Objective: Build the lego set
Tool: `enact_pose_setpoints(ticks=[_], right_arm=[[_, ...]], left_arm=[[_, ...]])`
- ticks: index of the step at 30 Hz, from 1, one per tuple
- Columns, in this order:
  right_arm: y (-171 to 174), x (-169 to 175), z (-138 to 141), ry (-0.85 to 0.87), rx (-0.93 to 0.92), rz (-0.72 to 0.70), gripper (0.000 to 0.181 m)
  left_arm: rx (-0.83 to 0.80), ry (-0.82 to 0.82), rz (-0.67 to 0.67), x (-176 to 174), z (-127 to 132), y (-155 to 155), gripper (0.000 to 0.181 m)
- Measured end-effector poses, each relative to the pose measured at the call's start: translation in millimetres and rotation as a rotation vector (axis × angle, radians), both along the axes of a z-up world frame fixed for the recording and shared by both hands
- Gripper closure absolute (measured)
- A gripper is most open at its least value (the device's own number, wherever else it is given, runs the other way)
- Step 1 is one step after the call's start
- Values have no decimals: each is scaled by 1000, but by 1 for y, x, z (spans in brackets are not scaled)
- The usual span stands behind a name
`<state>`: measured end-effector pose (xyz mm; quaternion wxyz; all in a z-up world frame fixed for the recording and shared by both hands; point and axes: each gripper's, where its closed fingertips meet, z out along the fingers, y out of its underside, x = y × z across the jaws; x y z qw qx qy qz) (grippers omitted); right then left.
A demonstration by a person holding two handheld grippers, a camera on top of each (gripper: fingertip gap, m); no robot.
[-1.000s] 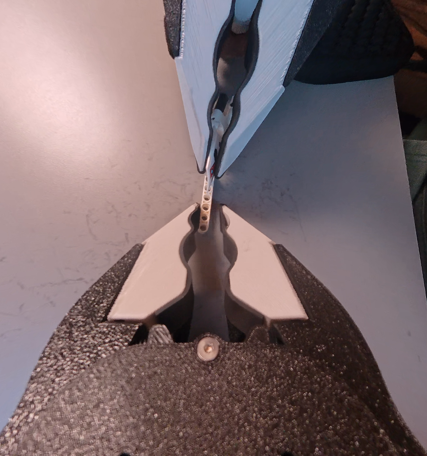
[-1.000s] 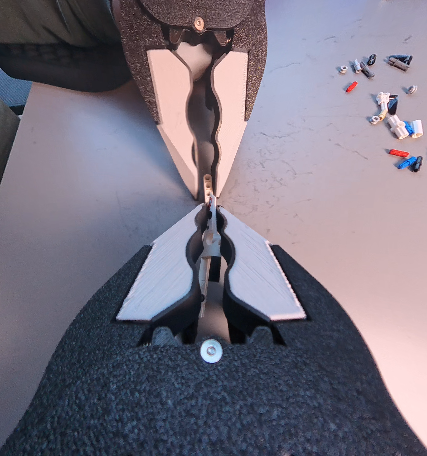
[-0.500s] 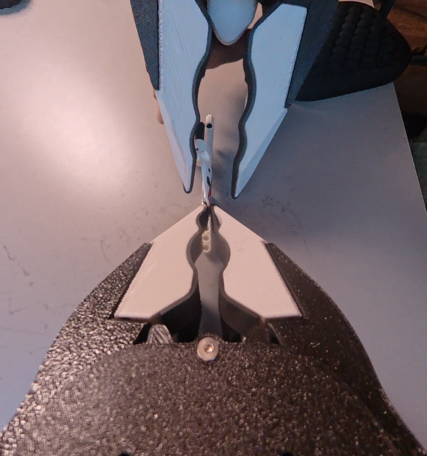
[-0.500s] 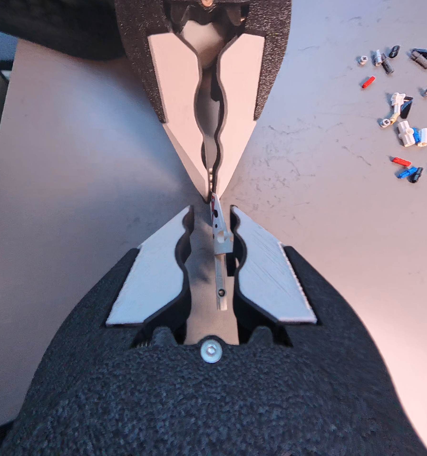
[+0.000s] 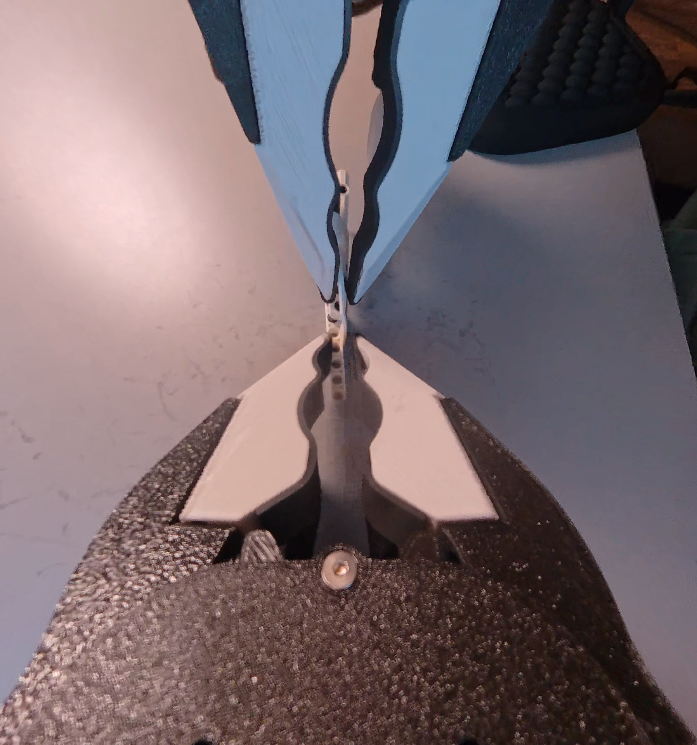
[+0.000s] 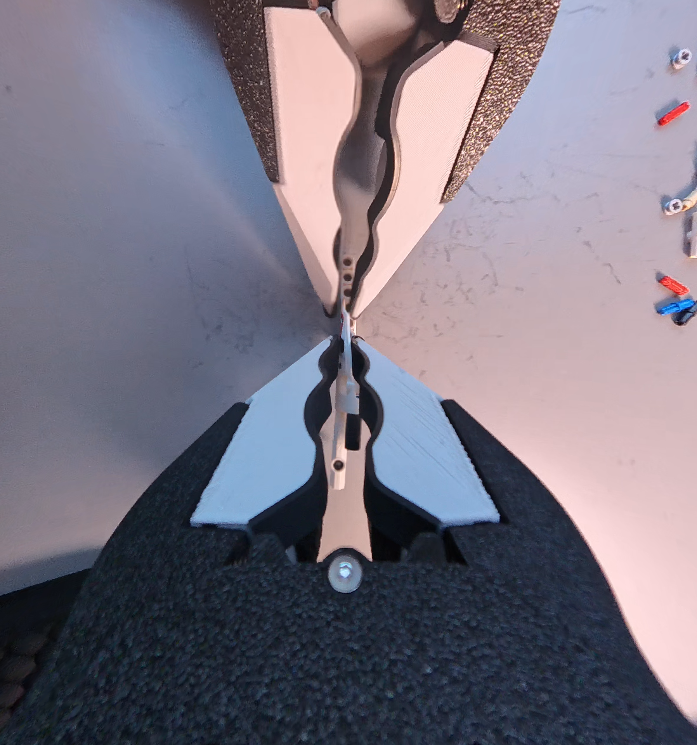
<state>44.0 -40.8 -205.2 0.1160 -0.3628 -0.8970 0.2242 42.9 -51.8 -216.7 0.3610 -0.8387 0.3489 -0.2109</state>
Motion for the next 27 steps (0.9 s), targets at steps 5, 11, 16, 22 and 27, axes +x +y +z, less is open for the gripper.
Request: enact_pose_setpoints(ticks=[5, 11, 16, 22, 27], right_arm=[[2, -2, 0, -40, -153, -74, 176], [2, -2, 1, -58, -256, -110, 176], [1, -2, 1, -49, -345, -185, 177], [3, -2, 0, 41, -295, -207, 177], [3, 0, 0, 18, -273, -210, 176]], left_arm=[[-12, 62, 2, -7, -9, -3, 167], [-1, 72, 8, -9, -9, -1, 175], [2, 73, 11, -9, -9, -1, 175], [-5, 67, 10, -9, -10, -1, 174], [-21, 54, 29, -9, -10, -1, 174]])
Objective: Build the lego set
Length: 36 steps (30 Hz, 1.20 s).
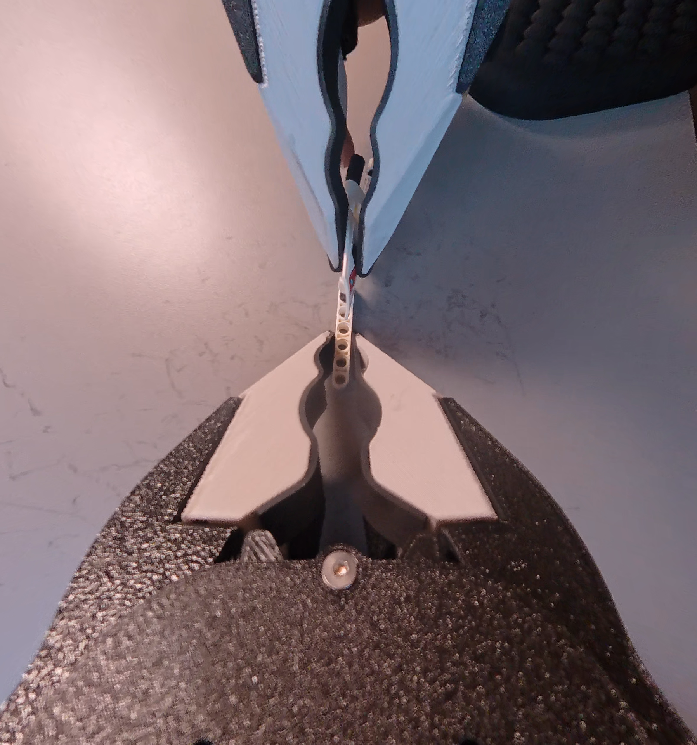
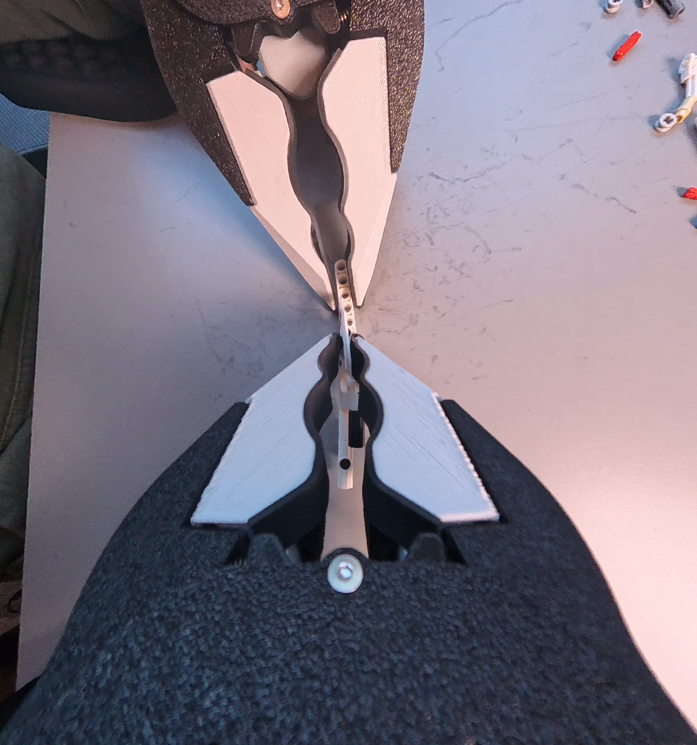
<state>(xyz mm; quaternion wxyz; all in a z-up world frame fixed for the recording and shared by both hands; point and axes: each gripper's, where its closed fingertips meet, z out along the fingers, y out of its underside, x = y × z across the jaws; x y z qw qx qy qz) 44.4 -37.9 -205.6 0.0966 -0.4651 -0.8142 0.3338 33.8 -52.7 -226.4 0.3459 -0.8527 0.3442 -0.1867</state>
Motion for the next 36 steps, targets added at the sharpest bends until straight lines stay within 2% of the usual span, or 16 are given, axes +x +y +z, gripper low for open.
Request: enact_pose_setpoints(ticks=[7, 16, 21, 26, 29, 36], right_arm=[[-1, 0, -1, -154, 38, -7, 176], [-4, 1, -3, -211, 40, 7, 176], [-4, 0, -4, -197, 70, 41, 176], [-4, 2, -10, -160, 194, 101, 177], [-4, 2, -10, -162, 145, 37, 176], [-5, 1, -9, -144, 113, -4, 175]], left_arm=[[-16, -16, 12, 0, 0, 0, 174], [-38, -40, 23, 0, 0, -1, 173], [-38, -40, 22, 0, 0, -1, 173], [-32, -35, 20, 0, 0, -1, 173], [-38, -40, 20, 0, 0, -1, 173], [-27, -31, 19, 0, 0, -1, 174]])
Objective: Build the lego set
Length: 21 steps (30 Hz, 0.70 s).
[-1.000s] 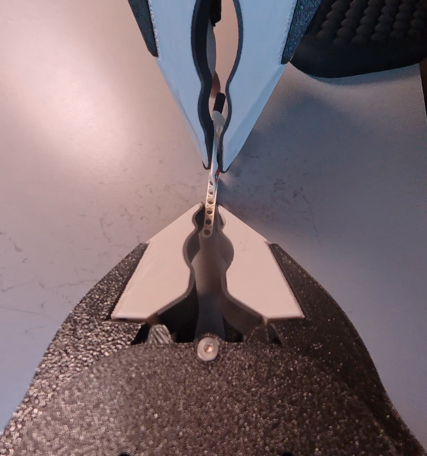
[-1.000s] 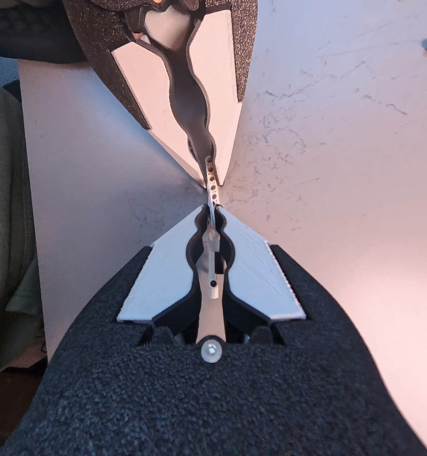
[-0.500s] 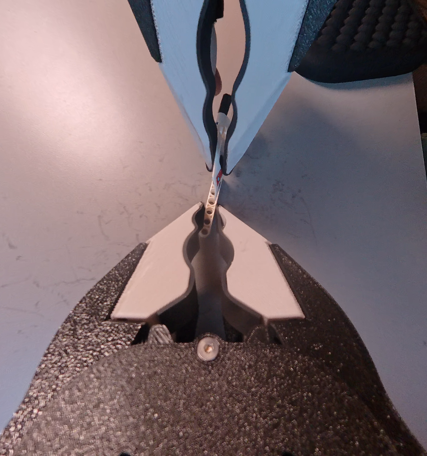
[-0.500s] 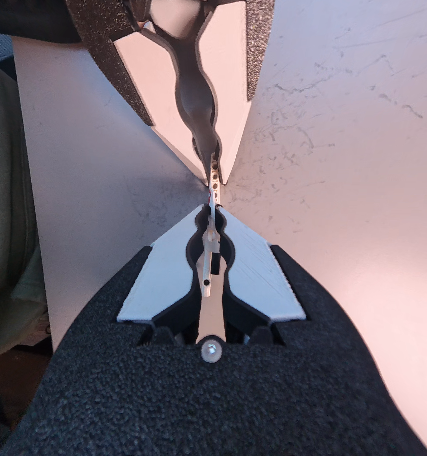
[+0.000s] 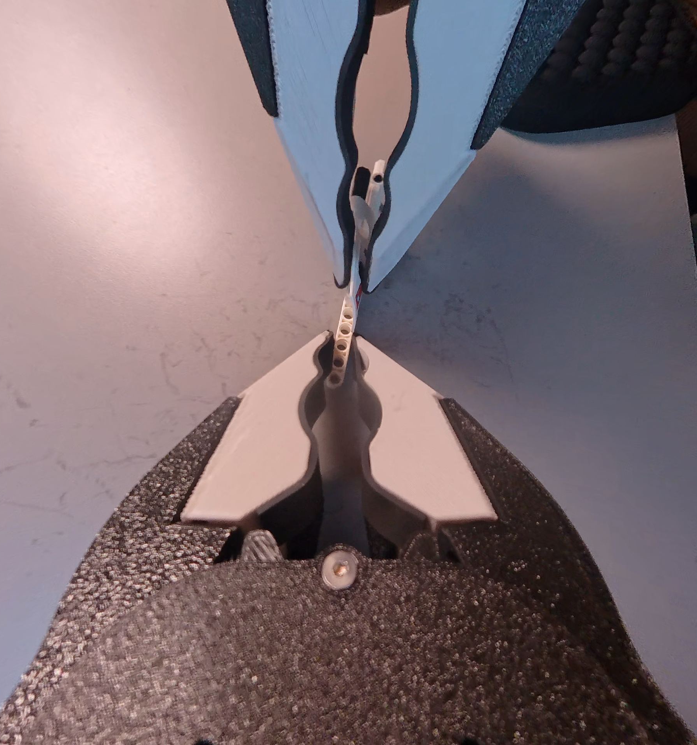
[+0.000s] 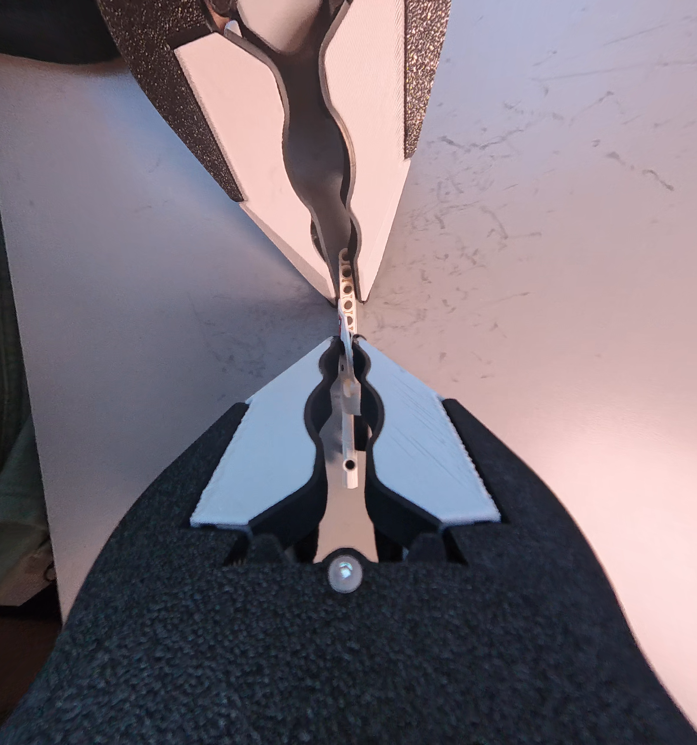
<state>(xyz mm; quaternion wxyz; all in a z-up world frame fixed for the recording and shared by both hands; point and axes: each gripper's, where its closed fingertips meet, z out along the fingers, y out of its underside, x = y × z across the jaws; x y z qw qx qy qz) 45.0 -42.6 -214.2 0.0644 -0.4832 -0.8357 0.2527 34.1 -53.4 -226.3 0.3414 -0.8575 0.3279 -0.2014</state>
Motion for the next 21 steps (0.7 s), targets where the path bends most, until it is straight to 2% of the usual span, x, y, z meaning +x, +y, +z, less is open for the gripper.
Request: enact_pose_setpoints(ticks=[2, 4, 10, 14, 21], right_arm=[[-3, -1, 4, 34, -25, 6, 157], [-3, -5, 15, 112, -50, -7, 149], [13, -3, 58, 511, 206, 24, 122], [15, 6, 74, 674, 284, 4, 117], [7, 11, 88, 710, 309, 81, 118]], left_arm=[[9, 8, 2, 0, 0, 0, 174], [-35, -45, 2, 1, 2, -3, 175], [-215, -545, 40, -3, 48, -8, 174], [-294, -766, -41, -3, 73, -19, 174], [-318, -837, -83, 2, 82, -25, 174]])
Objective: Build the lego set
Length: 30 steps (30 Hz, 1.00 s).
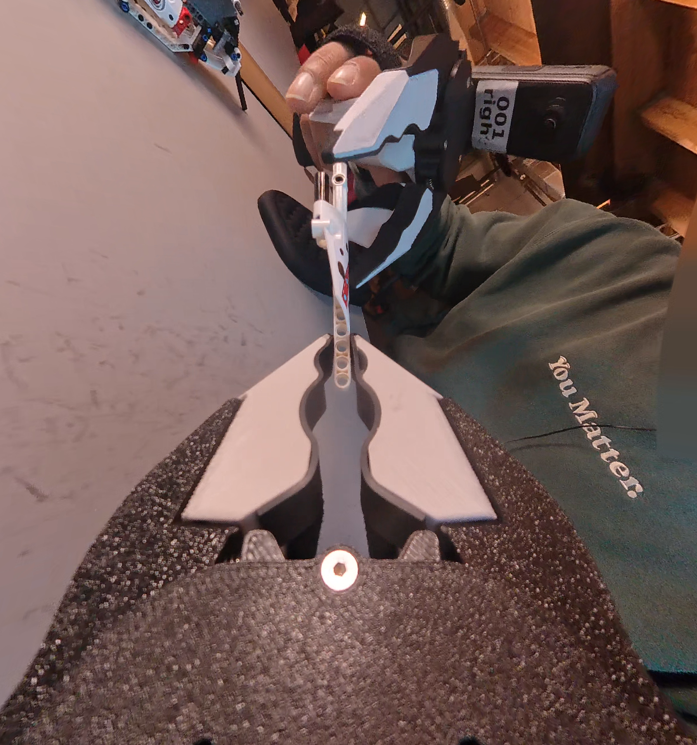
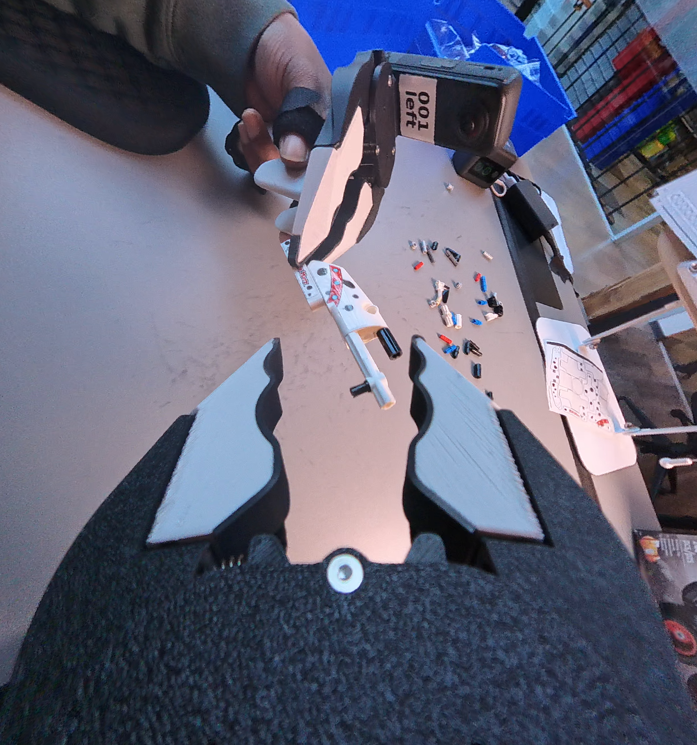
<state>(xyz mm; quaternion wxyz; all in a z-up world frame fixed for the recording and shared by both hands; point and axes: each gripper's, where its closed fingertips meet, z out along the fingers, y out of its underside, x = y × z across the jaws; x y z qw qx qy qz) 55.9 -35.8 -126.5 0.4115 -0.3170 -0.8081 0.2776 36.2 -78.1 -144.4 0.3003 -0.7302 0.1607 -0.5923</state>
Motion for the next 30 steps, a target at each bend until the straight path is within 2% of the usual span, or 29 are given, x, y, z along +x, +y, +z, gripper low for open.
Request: enact_pose_setpoints(ticks=[4, 7, 10, 12, 15, 17, 24, 30], right_arm=[[-5, -7, -7, -54, 98, 42, 122], [-7, -17, -22, -129, 187, 57, 124], [-14, -25, -32, -149, 252, 87, 147], [-10, -29, -37, -157, 279, 75, 148], [-6, -33, -41, -145, 229, 58, 149], [-1, -32, -49, -172, 187, 50, 149], [15, -25, -78, -385, -29, 56, 149], [21, -30, -84, -417, -72, 52, 149]], left_arm=[[-3, 54, -5, 3, -8, -1, 174], [-4, 102, 4, 5, -14, 0, 174], [10, 128, 26, 4, -15, 2, 174], [15, 145, 59, -1, -16, 5, 173], [53, 185, 103, -7, -17, 10, 173], [115, 247, 145, -13, -16, 15, 166], [453, 423, 412, -46, 5, 44, 142], [587, 546, 485, -50, 5, 51, 130]])
